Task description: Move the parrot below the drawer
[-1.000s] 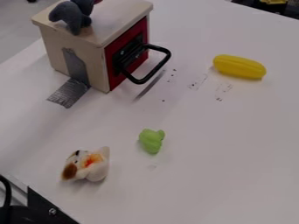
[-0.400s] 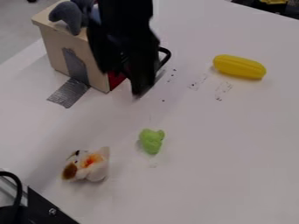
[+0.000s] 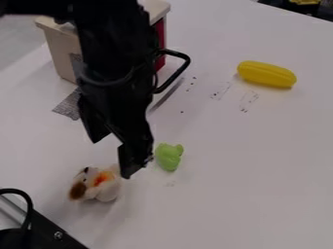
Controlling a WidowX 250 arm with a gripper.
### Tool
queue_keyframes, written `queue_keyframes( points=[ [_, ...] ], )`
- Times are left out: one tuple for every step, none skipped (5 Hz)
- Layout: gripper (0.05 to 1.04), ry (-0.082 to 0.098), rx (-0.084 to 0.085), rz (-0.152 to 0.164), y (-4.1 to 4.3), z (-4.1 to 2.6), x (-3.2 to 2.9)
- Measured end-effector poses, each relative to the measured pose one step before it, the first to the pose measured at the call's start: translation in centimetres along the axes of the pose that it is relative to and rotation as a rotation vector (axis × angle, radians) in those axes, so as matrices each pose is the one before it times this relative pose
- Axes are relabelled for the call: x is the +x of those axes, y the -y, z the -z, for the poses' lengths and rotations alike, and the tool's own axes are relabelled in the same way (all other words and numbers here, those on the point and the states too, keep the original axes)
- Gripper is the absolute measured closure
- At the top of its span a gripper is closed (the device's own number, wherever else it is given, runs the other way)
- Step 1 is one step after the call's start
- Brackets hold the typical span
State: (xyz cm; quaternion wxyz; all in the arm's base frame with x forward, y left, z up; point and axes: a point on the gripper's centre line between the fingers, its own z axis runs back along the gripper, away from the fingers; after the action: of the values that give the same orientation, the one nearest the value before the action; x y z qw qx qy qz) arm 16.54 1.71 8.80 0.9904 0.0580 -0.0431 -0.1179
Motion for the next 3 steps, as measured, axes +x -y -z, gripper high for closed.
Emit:
queue_keyframes(
  points=[
    [0.084, 0.0024, 0.0313, 0.0009, -2.372, 0.916, -0.68],
    [0.084, -0.0313, -0.0098, -0.0106, -0.979, 1.521, -0.745],
    [0.084, -0.0468, -0.0514, -0.0177, 0.56, 2.523, -0.343]
  ],
)
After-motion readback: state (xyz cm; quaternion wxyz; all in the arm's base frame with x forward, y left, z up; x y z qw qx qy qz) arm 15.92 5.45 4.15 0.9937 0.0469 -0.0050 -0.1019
